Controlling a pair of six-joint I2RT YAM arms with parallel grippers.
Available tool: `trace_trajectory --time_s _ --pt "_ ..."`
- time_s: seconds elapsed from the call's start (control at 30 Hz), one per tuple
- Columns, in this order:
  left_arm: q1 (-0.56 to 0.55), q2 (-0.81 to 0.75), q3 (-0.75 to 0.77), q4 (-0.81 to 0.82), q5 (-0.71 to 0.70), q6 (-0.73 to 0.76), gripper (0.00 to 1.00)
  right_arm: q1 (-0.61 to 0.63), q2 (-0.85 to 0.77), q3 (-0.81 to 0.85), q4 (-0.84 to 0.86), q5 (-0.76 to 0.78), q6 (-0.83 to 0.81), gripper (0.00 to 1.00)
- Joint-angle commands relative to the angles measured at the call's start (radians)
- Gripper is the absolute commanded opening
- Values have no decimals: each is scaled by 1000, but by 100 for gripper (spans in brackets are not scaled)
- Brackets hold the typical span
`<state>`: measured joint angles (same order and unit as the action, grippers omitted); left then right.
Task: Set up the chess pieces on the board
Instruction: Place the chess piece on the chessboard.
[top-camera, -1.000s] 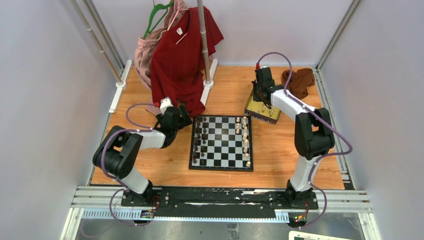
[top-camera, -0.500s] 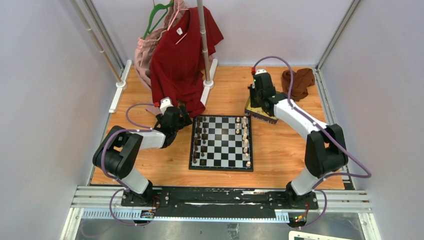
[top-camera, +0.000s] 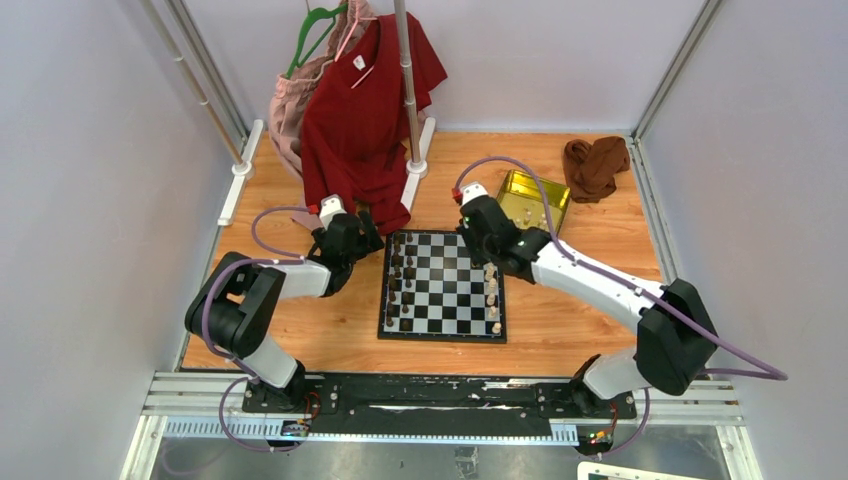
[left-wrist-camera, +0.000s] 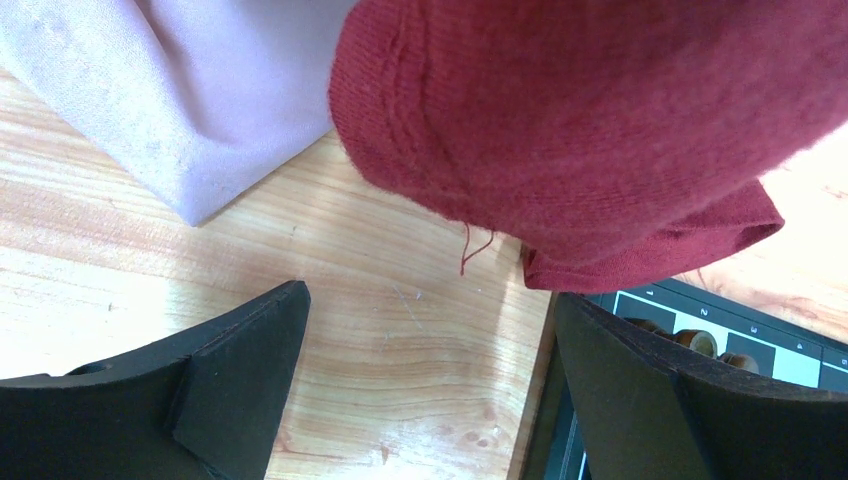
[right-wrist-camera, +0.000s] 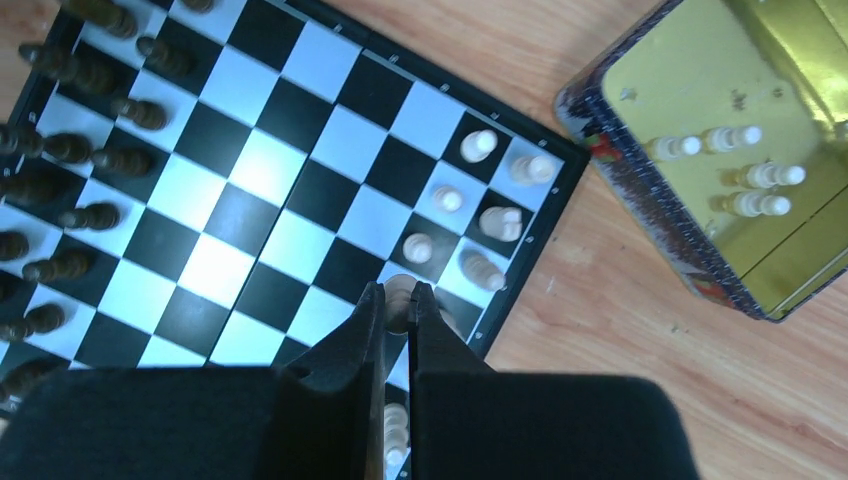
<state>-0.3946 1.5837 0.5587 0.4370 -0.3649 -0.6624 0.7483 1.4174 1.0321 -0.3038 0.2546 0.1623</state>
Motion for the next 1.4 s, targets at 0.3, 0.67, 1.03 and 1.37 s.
trace_trajectory --time_s 0.3,0.67,1.03,1.37 --pt "8 -13 -39 -41 -11 4 100 111 50 -80 -9 78 75 0" --pt "8 -16 -43 -37 -8 7 100 112 92 -109 41 102 87 0" --pt "8 -16 -43 -37 -6 9 100 101 129 -110 50 114 97 0" --pt "8 -17 -43 -36 -6 9 100 77 136 -118 55 103 99 0"
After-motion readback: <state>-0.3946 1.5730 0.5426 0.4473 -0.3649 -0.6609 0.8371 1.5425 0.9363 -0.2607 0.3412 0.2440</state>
